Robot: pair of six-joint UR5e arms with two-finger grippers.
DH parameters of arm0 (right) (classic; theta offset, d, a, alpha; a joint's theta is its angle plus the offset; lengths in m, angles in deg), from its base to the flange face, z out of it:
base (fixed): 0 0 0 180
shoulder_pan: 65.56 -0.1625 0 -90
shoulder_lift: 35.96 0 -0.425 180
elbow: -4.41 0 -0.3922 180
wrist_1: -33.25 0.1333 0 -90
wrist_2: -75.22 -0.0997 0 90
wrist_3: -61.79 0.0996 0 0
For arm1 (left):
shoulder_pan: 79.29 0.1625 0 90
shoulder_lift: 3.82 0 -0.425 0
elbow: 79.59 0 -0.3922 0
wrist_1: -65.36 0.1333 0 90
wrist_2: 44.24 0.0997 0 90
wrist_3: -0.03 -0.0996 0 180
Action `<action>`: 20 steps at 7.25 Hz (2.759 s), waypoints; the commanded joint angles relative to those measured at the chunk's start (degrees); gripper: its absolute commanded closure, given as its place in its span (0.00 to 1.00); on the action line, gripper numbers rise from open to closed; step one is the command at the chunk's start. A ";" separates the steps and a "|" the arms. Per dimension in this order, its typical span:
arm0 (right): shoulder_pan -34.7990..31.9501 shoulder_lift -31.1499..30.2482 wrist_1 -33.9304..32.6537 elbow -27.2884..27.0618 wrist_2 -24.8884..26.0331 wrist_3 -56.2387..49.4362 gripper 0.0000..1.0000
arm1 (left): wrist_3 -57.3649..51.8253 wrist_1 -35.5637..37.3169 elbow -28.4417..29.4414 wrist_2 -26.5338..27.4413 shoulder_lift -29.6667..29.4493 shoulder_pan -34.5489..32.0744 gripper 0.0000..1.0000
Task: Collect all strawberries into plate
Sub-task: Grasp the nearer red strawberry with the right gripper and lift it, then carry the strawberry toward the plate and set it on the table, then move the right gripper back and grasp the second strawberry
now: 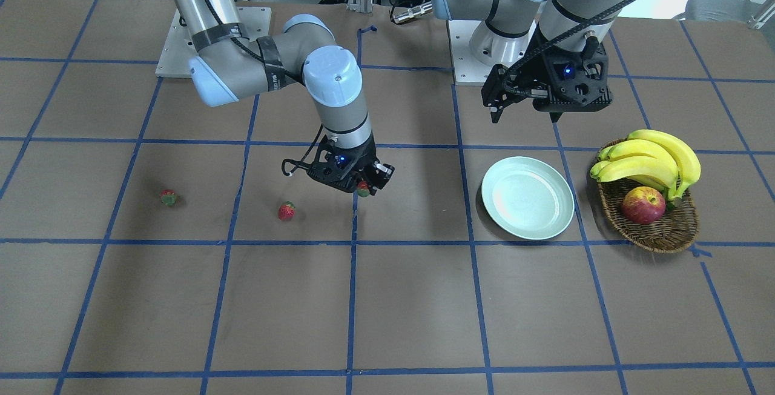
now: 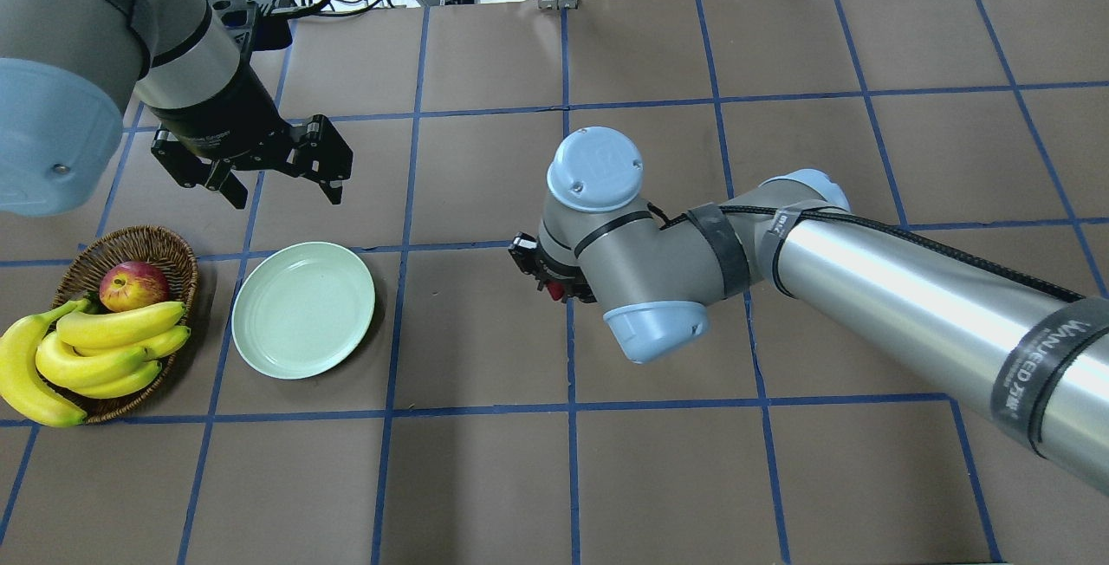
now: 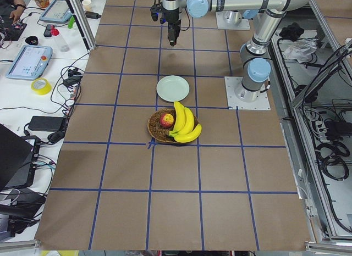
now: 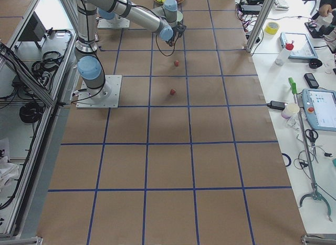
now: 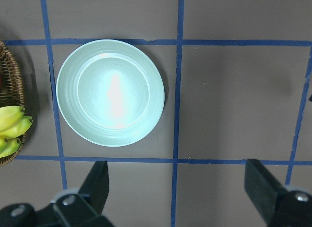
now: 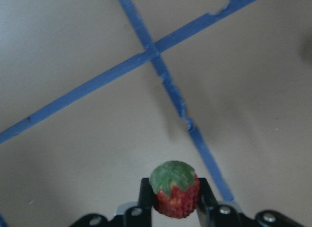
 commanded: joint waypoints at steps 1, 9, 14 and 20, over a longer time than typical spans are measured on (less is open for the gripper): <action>-5.29 5.85 -0.33 5.86 -1.13 1.77 1.00 | 0.00 -0.07 -0.02 0.05 -0.01 -0.02 0.00; -4.89 3.89 -0.33 5.89 -0.78 -1.28 0.02 | 0.17 0.45 -0.11 -0.21 0.52 -0.11 0.00; 20.14 -6.23 3.35 -7.90 9.14 -25.47 0.01 | 0.08 0.45 -0.28 -0.65 0.52 -0.20 0.00; 20.10 -3.27 2.83 -7.82 -0.69 -5.97 0.07 | 0.17 0.01 -0.28 0.05 0.09 -0.20 0.00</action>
